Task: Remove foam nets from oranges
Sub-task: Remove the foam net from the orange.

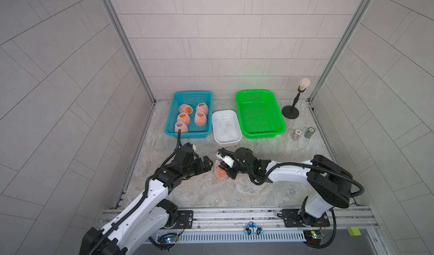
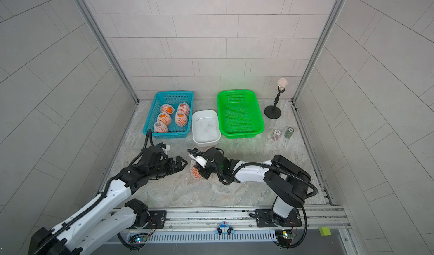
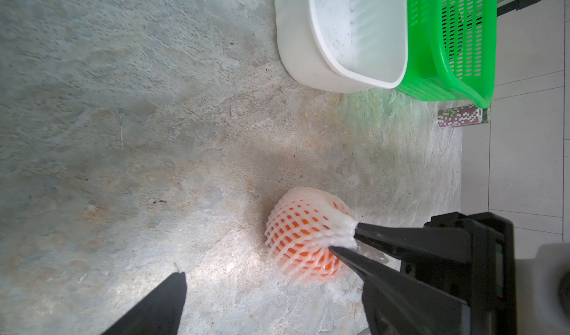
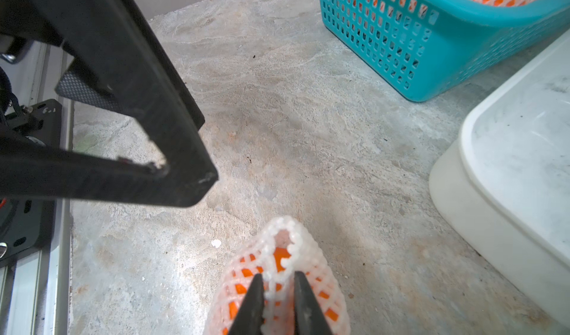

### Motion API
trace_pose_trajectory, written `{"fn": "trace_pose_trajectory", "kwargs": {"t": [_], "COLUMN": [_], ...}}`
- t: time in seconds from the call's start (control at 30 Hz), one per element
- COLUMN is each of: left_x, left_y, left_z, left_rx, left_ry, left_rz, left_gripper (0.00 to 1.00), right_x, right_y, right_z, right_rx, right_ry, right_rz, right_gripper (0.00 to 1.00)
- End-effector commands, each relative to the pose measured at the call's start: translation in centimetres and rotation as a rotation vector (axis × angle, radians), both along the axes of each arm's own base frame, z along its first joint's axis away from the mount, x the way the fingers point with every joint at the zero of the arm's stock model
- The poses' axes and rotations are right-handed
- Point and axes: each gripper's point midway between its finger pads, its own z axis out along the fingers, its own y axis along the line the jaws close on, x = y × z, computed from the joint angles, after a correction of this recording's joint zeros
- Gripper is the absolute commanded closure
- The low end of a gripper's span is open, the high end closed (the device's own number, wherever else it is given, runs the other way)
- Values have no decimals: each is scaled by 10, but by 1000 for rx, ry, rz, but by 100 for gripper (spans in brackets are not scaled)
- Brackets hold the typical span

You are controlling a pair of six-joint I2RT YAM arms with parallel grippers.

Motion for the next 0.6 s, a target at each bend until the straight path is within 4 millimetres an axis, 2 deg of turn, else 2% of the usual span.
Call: {"fn": "trace_pose_trajectory", "kwargs": {"t": [0.0,0.13,0.33,0.43,0.57], "left_x": [2,3,8,11,17], "left_y": [1,0,-1,-3,-14], "left_z": [-1,1,12,22,45], "left_rx": [-5,-5,2,6,-36], "left_ry": [-3,-11,-50,-96,-200], "left_rz": [11,4,-17,-42,-99], "left_gripper": [4,3,3,4,6], "right_x": [1,1,-1,-2,-3], "right_y": [3,3,1,-1,-10], "right_z": [18,30,54,64,79], "right_rx": [14,27,45,42,48], "right_ry": [-39,-53,-76,-86,-82], "right_rz": [19,18,24,32,47], "right_gripper": [87,94,95,96,98]}}
